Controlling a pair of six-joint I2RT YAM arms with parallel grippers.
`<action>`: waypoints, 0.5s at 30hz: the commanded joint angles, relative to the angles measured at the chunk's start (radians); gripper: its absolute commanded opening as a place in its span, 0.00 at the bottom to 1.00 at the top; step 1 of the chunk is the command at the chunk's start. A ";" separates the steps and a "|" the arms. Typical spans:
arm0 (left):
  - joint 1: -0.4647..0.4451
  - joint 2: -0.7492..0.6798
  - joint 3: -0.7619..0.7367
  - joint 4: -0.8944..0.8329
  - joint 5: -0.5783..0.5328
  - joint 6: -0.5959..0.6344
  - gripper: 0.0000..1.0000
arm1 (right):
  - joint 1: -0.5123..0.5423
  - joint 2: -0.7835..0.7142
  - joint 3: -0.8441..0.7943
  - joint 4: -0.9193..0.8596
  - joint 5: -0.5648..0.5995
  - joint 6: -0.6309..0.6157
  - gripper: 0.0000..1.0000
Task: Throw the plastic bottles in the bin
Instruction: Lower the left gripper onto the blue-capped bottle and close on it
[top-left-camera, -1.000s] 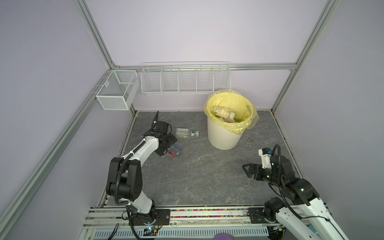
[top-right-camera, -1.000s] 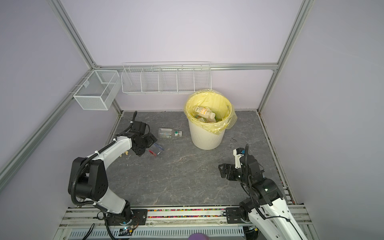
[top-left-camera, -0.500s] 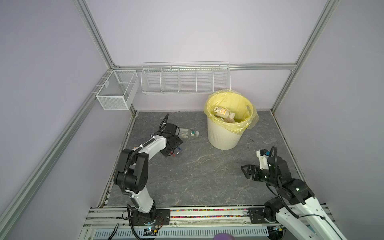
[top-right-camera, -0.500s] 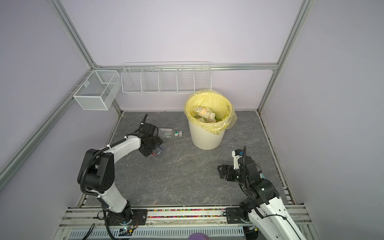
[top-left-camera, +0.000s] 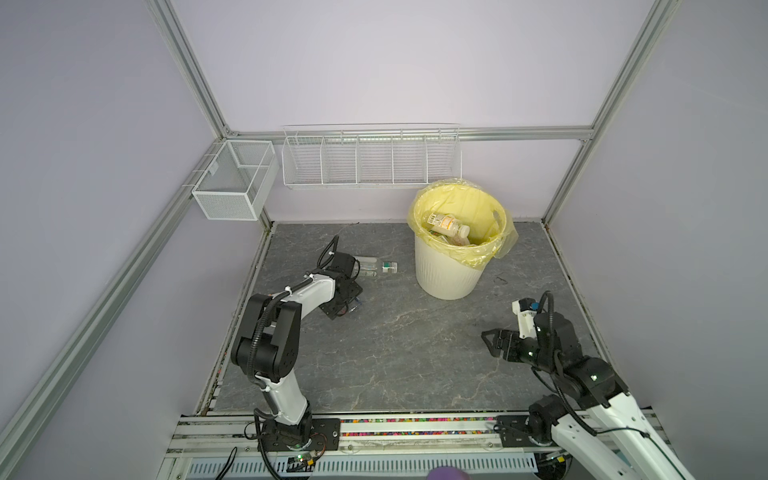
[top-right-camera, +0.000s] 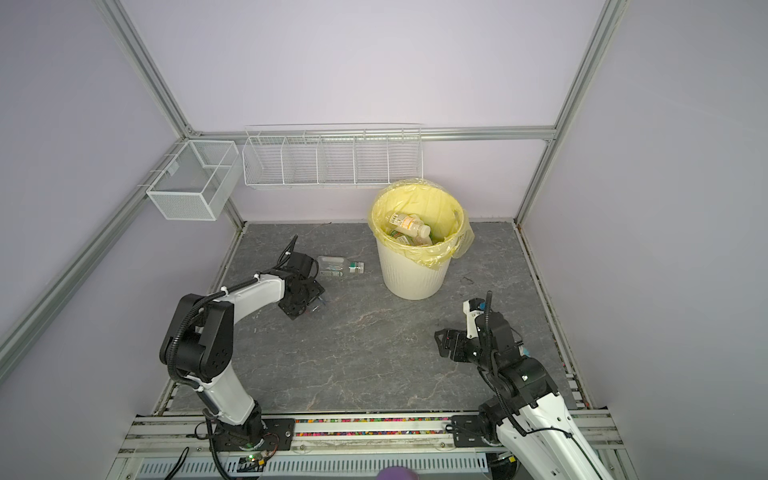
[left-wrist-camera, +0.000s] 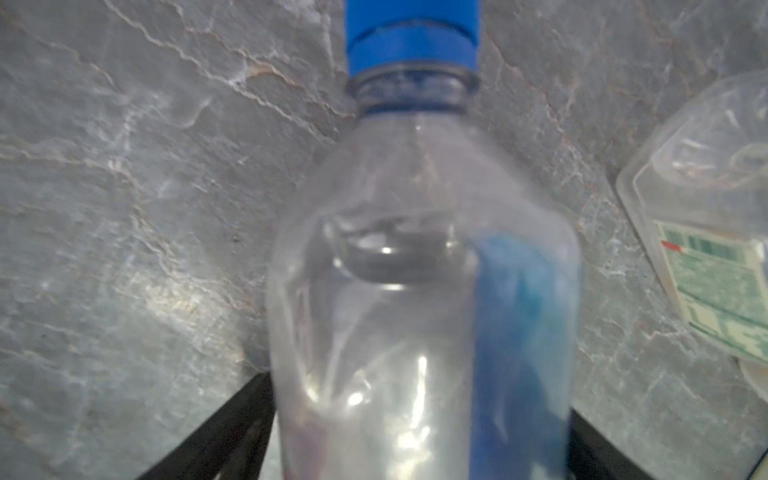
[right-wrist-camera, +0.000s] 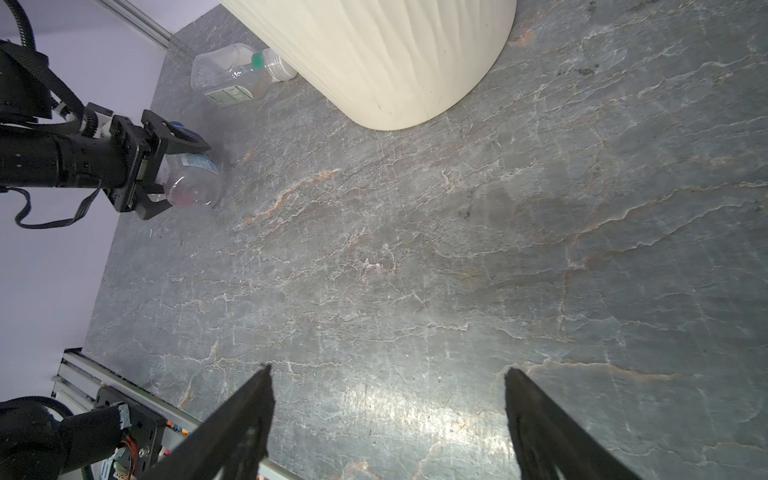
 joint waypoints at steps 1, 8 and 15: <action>0.000 0.004 -0.003 0.017 -0.027 -0.020 0.76 | 0.002 -0.009 -0.013 0.019 0.000 -0.007 0.88; -0.001 -0.031 -0.040 0.013 -0.031 -0.020 0.61 | 0.002 -0.028 -0.025 0.019 -0.001 0.000 0.88; -0.001 -0.112 -0.094 0.015 -0.012 -0.010 0.61 | 0.001 -0.028 -0.018 0.012 -0.026 0.018 0.88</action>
